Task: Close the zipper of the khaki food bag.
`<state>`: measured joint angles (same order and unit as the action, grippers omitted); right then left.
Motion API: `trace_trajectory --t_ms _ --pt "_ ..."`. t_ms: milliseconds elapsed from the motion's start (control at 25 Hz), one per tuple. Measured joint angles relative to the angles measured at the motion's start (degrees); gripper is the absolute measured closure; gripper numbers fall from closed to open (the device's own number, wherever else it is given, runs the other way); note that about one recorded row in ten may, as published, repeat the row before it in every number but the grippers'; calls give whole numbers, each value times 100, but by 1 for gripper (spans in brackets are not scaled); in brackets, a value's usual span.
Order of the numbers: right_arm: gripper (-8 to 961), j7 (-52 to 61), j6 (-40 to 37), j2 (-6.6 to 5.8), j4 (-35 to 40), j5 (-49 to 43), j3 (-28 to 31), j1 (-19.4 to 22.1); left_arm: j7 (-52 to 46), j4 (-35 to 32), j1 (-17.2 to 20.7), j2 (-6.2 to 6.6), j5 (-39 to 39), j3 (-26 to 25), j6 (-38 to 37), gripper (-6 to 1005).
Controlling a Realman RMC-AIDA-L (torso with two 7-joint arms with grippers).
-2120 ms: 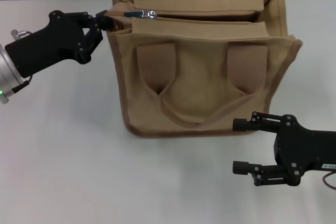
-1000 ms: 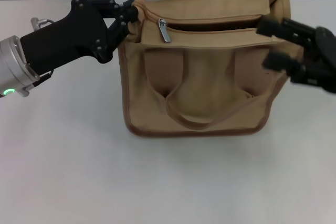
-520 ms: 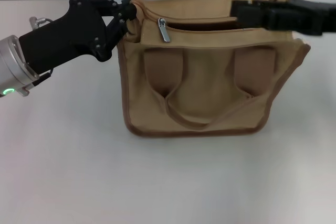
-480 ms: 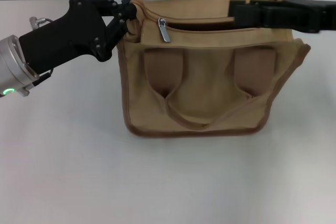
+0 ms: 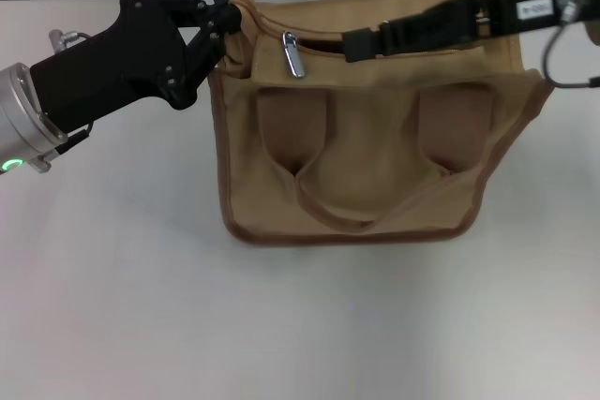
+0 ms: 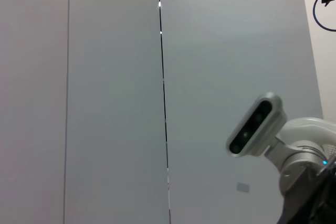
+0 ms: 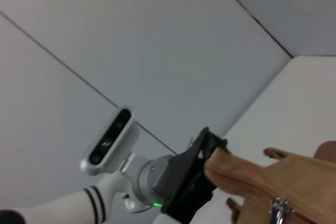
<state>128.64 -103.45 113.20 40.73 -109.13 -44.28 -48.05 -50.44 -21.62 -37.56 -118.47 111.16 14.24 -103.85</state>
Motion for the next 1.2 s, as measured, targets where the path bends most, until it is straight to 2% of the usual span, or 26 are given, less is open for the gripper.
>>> trace_trajectory --t_ms 80,200,400,720,1040,1200 --pt "550 191 163 0 -7 -2 -116 -63 0 0 1 0 -2 0 -23 957" --pt "702 405 356 2 -53 -6 -341 -172 0 0 3 0 -4 -4 -30 956" --pt "701 602 657 48 -95 -13 -687 -269 0 0 4 0 -7 -7 -31 955" --pt "702 619 979 78 -449 -21 -789 -457 -1 82 -96 -10 -114 29 -30 953" --pt "701 595 1237 226 -419 -6 -967 -476 21 312 -404 -28 -144 54 22 951" --pt "701 559 1306 262 -369 16 -958 -416 96 388 -451 -29 -145 42 60 949"
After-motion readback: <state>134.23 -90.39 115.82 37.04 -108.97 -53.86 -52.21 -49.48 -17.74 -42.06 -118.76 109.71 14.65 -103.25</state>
